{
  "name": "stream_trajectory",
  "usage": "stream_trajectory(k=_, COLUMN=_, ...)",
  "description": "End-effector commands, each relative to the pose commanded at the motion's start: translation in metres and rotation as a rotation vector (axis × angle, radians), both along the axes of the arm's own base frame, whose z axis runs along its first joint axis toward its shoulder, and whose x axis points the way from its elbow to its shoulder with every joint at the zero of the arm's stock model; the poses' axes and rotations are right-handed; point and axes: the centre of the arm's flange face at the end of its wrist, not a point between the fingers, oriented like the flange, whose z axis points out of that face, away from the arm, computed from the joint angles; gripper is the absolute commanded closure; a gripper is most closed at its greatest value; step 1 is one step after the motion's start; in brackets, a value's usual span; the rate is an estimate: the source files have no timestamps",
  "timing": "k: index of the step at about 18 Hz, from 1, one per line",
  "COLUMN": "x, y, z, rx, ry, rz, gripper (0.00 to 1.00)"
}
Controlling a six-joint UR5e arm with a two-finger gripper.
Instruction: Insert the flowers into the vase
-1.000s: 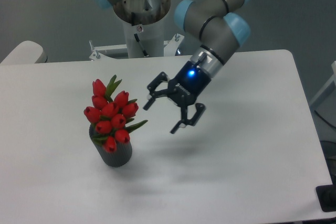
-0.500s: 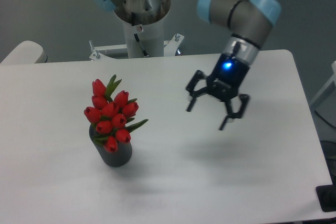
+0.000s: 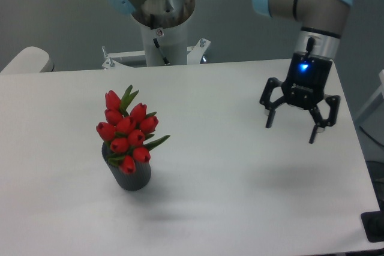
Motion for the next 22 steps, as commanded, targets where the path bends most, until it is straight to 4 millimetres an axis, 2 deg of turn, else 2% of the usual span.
stream_trajectory(k=4, x=-0.010, y=-0.005, z=0.015, rx=-0.123, ry=0.038, rz=-0.043, gripper=0.00)
stream_trajectory(k=8, x=-0.016, y=-0.008, z=0.023, rx=-0.336, ry=0.102, rz=-0.127, gripper=0.00)
stream_trajectory(k=10, x=-0.014, y=0.000, z=0.029, rx=-0.426, ry=0.115, rz=-0.164, gripper=0.00)
stream_trajectory(k=12, x=-0.009, y=0.015, z=0.037, rx=-0.493, ry=0.105, rz=-0.189, gripper=0.00)
stream_trajectory(k=15, x=0.004, y=0.049, z=0.046, rx=-0.567, ry=0.124, rz=-0.219, gripper=0.00)
stream_trajectory(k=18, x=0.011, y=0.066, z=0.046, rx=-0.571, ry=0.124, rz=-0.201, gripper=0.00)
stream_trajectory(k=20, x=0.020, y=0.094, z=0.046, rx=-0.561, ry=0.115, rz=-0.182, gripper=0.00)
stream_trajectory(k=22, x=0.025, y=0.108, z=0.046, rx=-0.586, ry=0.123, rz=-0.161, gripper=0.00)
